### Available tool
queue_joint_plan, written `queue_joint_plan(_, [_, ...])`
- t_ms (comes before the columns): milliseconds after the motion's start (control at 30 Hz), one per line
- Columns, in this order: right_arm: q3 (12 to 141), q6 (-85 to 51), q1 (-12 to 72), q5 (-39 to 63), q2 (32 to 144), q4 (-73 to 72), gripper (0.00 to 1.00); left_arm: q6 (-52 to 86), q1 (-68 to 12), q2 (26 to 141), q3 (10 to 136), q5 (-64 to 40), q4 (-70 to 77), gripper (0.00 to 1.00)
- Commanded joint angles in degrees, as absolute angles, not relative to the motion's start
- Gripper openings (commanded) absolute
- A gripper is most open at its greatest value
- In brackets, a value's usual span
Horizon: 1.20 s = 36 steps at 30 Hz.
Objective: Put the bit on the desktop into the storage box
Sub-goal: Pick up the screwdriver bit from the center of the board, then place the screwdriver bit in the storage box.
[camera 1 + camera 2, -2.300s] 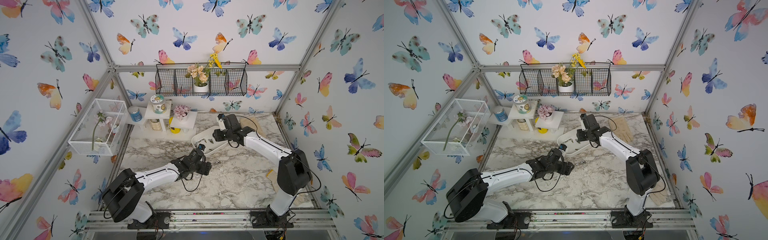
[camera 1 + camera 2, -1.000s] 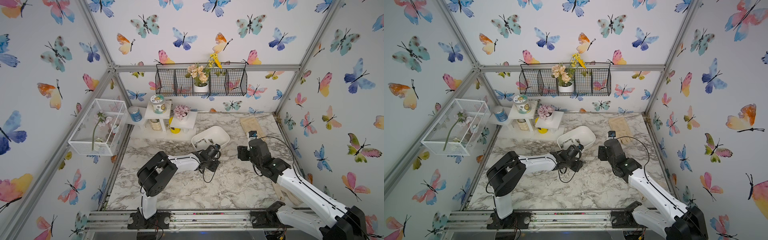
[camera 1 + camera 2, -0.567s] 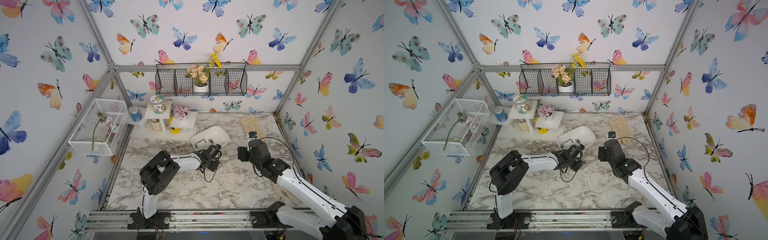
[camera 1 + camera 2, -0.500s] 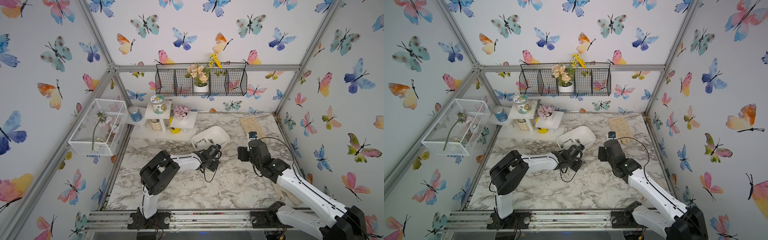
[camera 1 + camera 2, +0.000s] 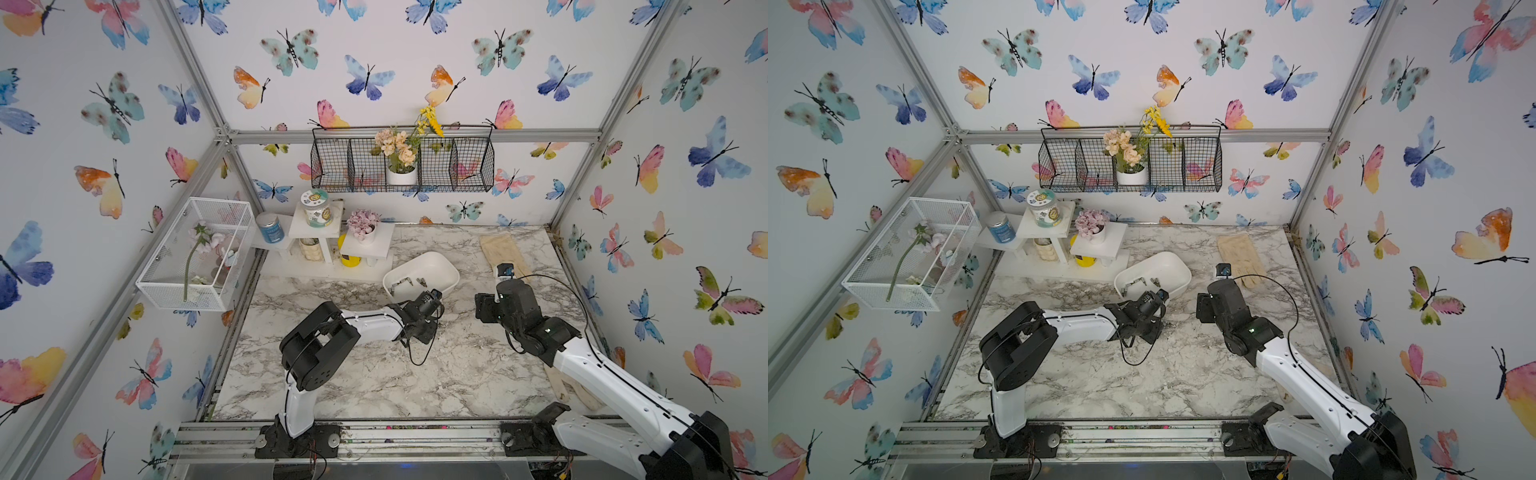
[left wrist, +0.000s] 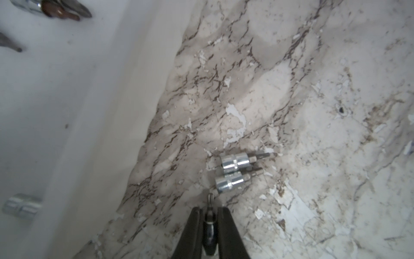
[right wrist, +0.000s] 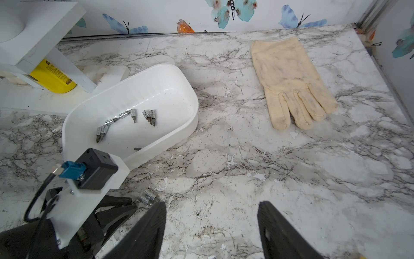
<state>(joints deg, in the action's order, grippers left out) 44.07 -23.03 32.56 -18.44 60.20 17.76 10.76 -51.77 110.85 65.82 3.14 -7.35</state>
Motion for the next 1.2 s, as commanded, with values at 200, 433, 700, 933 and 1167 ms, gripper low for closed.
queue_joint_plan(200, [42.6,-23.6,32.3,-18.8,60.4,18.2,0.7,11.8,-52.1,108.6,65.0,4.1,-11.0,0.09])
queue_joint_plan(433, [42.2,-21.8,32.3,-14.4,62.7,17.3,0.7,13.3,-52.0,103.6,65.4,4.2,-12.8,0.09])
queue_joint_plan(700, [41.8,-21.4,32.3,-12.4,63.9,15.7,0.7,13.8,-51.2,98.8,68.3,3.9,-16.4,0.09])
queue_joint_plan(933, [41.9,-21.3,32.3,-11.1,66.1,14.7,0.71,12.5,-47.2,97.8,73.4,2.2,-18.1,0.1])
queue_joint_plan(1167, [42.3,-20.9,32.3,-8.2,69.1,13.9,0.71,10.2,-42.4,102.8,78.9,1.4,-18.0,0.1])
